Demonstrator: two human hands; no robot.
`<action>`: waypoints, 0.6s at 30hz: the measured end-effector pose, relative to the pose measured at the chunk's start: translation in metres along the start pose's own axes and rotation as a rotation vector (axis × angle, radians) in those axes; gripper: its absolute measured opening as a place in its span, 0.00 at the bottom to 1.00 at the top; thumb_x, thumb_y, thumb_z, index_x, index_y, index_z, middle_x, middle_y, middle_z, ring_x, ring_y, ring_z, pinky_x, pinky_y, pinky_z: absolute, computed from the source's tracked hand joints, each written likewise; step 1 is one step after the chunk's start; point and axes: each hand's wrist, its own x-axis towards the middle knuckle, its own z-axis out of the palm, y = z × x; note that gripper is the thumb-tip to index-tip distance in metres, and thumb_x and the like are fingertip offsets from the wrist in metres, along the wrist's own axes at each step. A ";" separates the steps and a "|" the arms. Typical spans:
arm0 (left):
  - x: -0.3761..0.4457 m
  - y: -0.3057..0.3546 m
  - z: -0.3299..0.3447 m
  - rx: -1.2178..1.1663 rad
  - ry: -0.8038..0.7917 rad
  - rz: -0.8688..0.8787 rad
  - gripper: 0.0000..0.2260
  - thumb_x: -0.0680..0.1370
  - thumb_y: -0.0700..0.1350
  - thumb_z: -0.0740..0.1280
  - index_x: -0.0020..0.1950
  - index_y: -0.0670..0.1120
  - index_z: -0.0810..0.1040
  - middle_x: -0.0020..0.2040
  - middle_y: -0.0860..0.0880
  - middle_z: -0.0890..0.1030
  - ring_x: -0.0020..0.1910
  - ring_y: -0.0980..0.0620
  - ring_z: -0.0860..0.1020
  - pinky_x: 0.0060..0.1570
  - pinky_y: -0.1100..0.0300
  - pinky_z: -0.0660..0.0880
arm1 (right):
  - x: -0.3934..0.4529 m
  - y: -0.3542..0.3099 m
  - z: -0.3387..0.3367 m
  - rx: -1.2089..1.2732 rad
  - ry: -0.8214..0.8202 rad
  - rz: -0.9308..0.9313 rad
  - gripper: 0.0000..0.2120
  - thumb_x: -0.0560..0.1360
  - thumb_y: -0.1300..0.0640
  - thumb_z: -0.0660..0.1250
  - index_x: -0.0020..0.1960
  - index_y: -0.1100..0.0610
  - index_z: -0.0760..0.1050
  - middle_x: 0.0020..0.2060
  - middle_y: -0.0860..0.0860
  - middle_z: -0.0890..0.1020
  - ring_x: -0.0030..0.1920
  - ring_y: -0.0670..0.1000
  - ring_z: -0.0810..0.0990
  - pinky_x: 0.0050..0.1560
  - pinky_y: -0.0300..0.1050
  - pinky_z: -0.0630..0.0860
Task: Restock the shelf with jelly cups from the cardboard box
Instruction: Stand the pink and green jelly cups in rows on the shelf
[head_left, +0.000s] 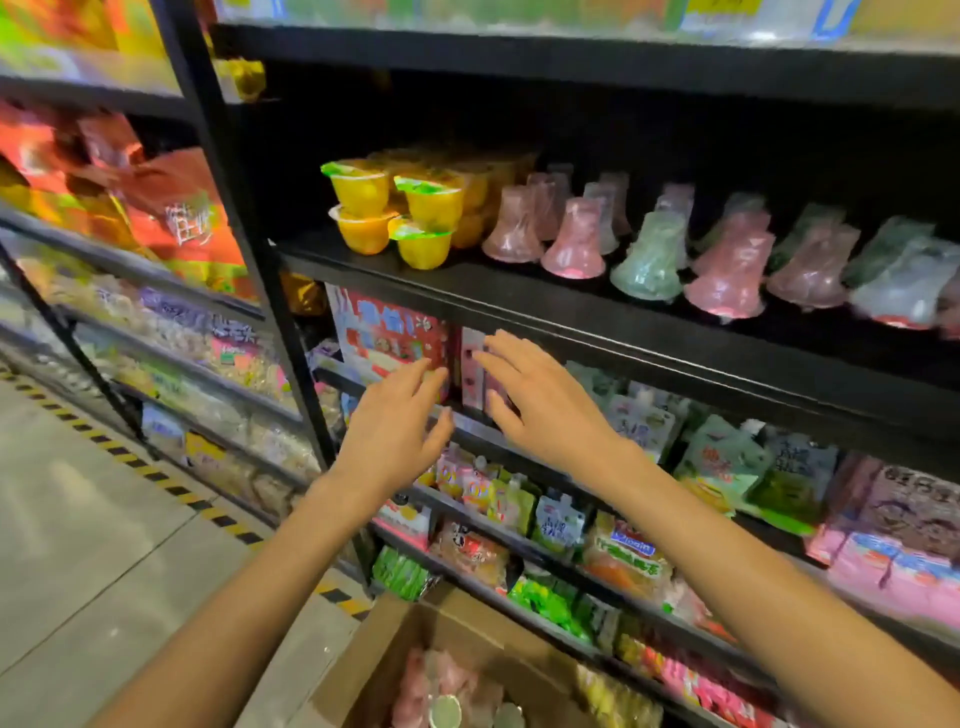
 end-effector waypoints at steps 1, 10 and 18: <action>-0.012 -0.010 0.006 0.011 -0.020 -0.023 0.25 0.79 0.55 0.54 0.71 0.42 0.71 0.67 0.43 0.74 0.65 0.44 0.73 0.59 0.48 0.75 | 0.001 -0.008 0.013 0.026 -0.009 -0.009 0.23 0.77 0.56 0.64 0.71 0.61 0.72 0.70 0.58 0.73 0.73 0.58 0.68 0.75 0.51 0.60; -0.115 -0.064 0.068 -0.016 -0.264 -0.187 0.20 0.78 0.49 0.61 0.68 0.44 0.71 0.64 0.43 0.74 0.61 0.42 0.74 0.54 0.46 0.75 | -0.027 -0.072 0.148 0.238 -0.250 0.113 0.24 0.76 0.59 0.62 0.72 0.56 0.70 0.71 0.54 0.73 0.71 0.56 0.70 0.71 0.50 0.64; -0.176 -0.064 0.153 -0.115 -0.501 -0.281 0.19 0.77 0.48 0.63 0.66 0.44 0.73 0.62 0.44 0.76 0.59 0.43 0.75 0.53 0.49 0.73 | -0.111 -0.077 0.245 0.380 -0.479 0.241 0.18 0.76 0.59 0.63 0.66 0.55 0.74 0.62 0.53 0.78 0.62 0.54 0.75 0.59 0.49 0.72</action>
